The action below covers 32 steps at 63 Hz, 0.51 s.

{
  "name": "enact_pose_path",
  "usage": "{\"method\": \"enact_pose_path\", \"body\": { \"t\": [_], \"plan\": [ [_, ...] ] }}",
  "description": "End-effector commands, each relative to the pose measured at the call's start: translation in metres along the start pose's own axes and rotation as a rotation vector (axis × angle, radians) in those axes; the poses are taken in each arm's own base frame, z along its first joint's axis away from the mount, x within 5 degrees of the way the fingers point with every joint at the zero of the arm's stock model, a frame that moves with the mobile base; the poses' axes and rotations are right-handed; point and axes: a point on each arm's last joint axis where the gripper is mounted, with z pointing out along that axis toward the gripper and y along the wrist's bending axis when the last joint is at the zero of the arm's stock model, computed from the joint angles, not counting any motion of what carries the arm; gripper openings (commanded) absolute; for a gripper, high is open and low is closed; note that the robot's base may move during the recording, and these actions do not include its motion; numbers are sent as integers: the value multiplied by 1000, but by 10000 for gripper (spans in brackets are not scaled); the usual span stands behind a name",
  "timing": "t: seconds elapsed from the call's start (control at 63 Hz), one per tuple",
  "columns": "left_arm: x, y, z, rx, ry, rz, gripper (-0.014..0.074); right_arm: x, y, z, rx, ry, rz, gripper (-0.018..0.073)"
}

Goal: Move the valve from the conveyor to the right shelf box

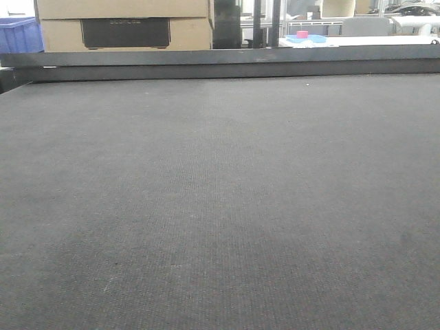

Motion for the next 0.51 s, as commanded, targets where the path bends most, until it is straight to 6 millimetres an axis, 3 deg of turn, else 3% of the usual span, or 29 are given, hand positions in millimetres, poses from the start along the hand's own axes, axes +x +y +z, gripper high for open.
{"method": "enact_pose_path", "body": {
  "t": [0.0,0.492],
  "plan": [
    [-3,0,-1,0,-24,-9,-111,-2,0,0,3,-24,-9,-163],
    [-3,0,-1,0,-24,-9,-111,-2,0,0,3,-24,-9,-163]
  ]
}}
